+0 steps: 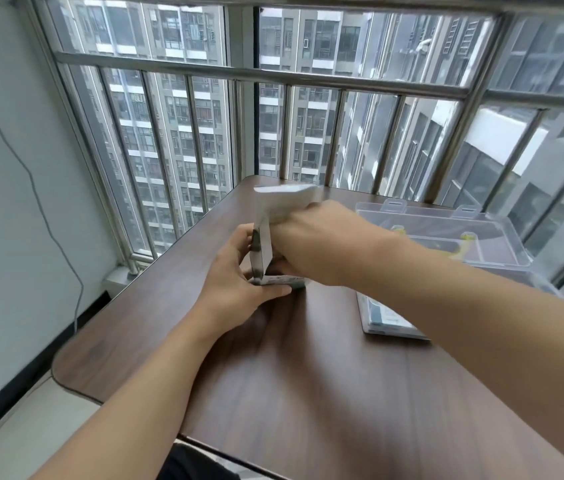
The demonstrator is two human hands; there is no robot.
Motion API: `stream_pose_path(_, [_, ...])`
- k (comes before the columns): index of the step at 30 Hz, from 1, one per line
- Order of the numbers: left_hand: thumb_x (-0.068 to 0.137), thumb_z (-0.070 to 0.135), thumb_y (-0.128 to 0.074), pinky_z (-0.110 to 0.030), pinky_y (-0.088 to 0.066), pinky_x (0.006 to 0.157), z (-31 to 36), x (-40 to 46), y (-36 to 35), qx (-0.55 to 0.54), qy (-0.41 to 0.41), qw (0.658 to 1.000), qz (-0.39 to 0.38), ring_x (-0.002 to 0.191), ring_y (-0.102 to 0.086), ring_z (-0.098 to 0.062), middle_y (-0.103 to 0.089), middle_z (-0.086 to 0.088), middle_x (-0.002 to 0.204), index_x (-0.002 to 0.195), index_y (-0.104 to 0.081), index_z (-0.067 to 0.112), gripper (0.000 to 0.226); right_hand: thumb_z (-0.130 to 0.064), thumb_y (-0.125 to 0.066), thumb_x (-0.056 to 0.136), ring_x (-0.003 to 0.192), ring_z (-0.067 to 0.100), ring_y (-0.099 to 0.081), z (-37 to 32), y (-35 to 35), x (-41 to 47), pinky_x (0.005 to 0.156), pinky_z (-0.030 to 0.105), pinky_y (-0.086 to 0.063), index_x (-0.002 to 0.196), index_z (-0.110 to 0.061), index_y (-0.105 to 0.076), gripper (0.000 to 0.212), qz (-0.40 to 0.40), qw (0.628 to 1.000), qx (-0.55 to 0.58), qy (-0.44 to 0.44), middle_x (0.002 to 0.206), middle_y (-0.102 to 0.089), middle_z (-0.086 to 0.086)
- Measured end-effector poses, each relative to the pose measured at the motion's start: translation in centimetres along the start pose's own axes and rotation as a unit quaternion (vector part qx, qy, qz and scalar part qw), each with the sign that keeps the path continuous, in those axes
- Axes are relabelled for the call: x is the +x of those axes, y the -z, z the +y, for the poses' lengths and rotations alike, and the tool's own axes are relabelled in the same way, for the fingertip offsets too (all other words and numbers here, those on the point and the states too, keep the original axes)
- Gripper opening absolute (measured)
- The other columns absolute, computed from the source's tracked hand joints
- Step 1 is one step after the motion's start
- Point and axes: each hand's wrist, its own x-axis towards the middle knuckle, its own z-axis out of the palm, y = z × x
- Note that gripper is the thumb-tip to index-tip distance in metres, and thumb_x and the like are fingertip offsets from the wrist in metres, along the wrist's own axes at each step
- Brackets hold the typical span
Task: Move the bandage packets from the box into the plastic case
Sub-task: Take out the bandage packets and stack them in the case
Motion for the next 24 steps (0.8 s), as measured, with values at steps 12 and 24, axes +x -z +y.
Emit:
stream_pose_path(12, [0.06, -0.014, -0.087, -0.024, -0.058, 0.079, -0.3, 0.1, 0.3, -0.005, 0.008, 0.999, 0.048, 0.1, -0.066, 0.001, -0.066, 0.001, 0.113, 0.119, -0.053, 0.018, 0.075, -0.042, -0.06, 0.097, 0.07, 0.031, -0.067, 2.0, 0.4, -1.4, 0.061, 0.047, -0.058, 0.086, -0.022, -0.079, 0.03, 0.115, 0.929, 0.331, -0.117, 0.086, -0.075, 0.001])
stream_pose_path(24, [0.054, 0.033, -0.085, -0.045, -0.04, 0.113, 0.3, -0.7, 0.5, 0.043, 0.037, 0.994, 0.092, 0.132, -0.049, -0.009, -0.053, 0.009, 0.139, 0.144, -0.04, 0.028, 0.101, -0.018, -0.065, 0.093, 0.061, 0.02, -0.07, 2.5, -1.8, -11.1, 0.043, 0.025, -0.054, 0.095, -0.006, -0.077, 0.016, 0.208, 0.54, 0.754, -0.311, 0.097, -0.077, 0.013])
